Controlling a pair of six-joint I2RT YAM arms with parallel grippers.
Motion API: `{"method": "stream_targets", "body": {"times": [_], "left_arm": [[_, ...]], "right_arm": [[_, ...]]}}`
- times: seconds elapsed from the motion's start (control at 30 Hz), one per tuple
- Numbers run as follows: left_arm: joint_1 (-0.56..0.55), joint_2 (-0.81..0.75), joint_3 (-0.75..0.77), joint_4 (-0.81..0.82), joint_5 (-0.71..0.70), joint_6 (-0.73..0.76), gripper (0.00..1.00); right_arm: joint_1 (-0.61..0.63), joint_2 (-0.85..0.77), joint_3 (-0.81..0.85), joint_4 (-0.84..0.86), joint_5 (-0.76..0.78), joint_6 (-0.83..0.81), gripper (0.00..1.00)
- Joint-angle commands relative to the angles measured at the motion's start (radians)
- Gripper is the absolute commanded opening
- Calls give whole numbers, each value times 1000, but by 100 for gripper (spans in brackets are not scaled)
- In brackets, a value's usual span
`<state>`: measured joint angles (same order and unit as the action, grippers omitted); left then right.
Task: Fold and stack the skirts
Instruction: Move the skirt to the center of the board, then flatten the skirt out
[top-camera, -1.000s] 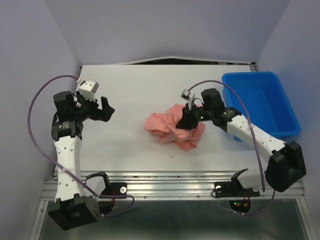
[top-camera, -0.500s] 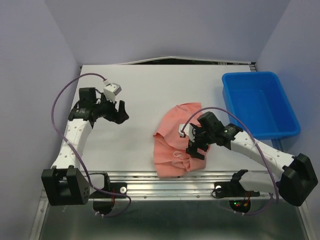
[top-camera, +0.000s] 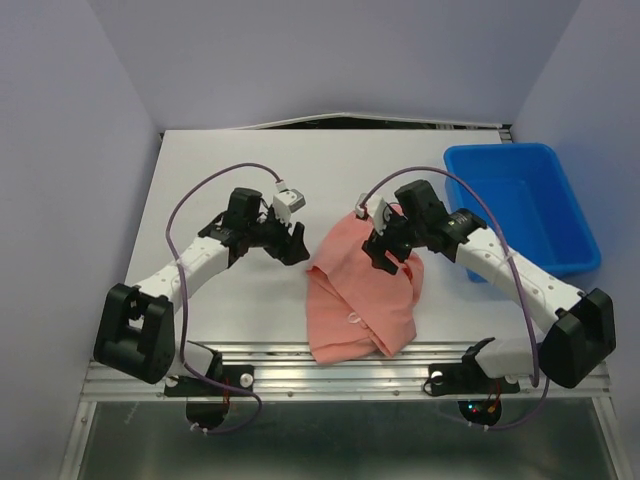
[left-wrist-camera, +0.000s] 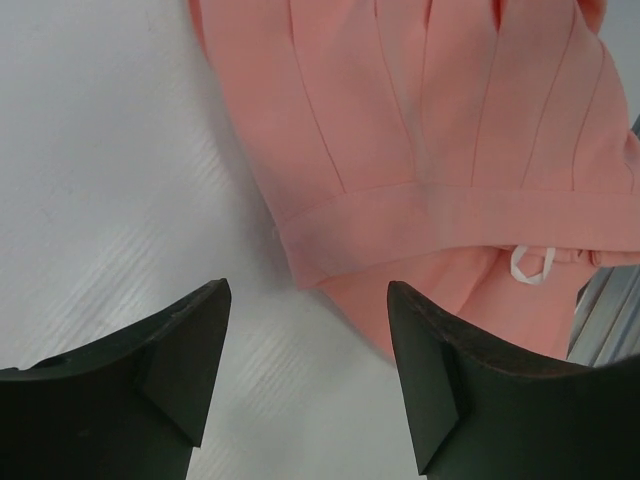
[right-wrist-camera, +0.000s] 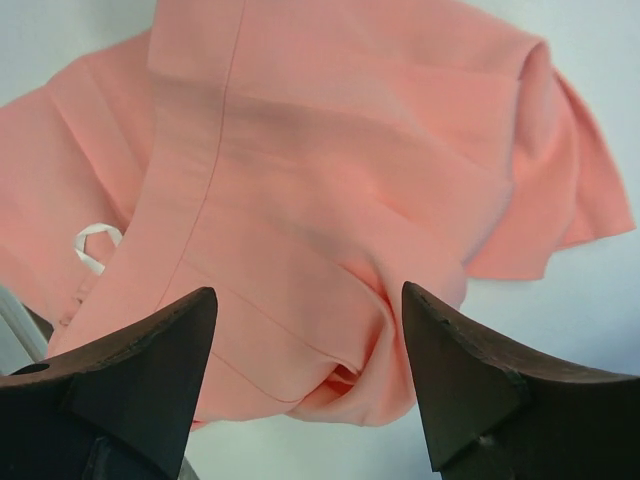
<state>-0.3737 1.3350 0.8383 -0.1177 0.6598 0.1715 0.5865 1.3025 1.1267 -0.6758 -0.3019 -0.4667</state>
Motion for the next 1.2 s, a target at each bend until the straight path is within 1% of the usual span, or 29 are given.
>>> {"method": "stream_targets", "body": {"times": [0.0,0.03,0.13,0.17,0.23,0.27,0.3,0.33,0.37,0.4,0.43,0.47,0.57,0.77,0.9,1.03,1.07,1.13,1.17], "left_arm": [[-36,16,1,87,-58,46,74],[-47,16,-1,78,-87,93,74],[-56,20,2,50,-95,123,75],[-53,20,5,12,-47,134,75],[-27,7,-1,-14,35,145,75],[-21,-3,-8,-7,76,149,74],[-10,-25,-10,7,92,108,74],[24,-28,-7,4,121,99,75],[42,-27,-2,-3,176,85,76],[64,-16,14,-16,196,76,76],[85,-8,22,-23,216,60,76],[131,1,28,-39,254,57,77],[206,20,48,-54,287,52,78],[263,12,54,-66,282,77,79],[288,3,45,-59,291,80,79],[308,0,30,-46,304,83,79],[315,3,24,-40,313,85,79],[331,6,18,-34,325,88,79],[344,7,18,-31,336,89,79]], "right_arm": [[12,-21,-45,-41,-43,-15,79],[12,-35,-59,-28,-45,-16,79],[33,-55,-85,24,-40,-23,79],[33,-54,-85,41,-26,-35,79],[44,-48,-79,100,-16,-104,79],[58,-43,-77,123,-17,-169,79],[68,-39,-79,148,-25,-206,80],[68,-32,-80,192,-38,-239,81],[94,-25,-82,215,-39,-272,84],[105,-2,-85,235,-37,-342,87],[116,12,-87,264,-36,-374,89],[134,27,-85,277,-36,-406,93],[151,90,-90,295,-49,-577,97],[211,193,-85,297,-83,-725,99],[234,254,-67,338,-77,-768,99],[256,320,-35,337,-77,-800,94],[256,336,-34,341,-75,-825,88],[256,346,-41,370,-75,-834,78],[256,353,-45,380,-78,-836,67]]}}
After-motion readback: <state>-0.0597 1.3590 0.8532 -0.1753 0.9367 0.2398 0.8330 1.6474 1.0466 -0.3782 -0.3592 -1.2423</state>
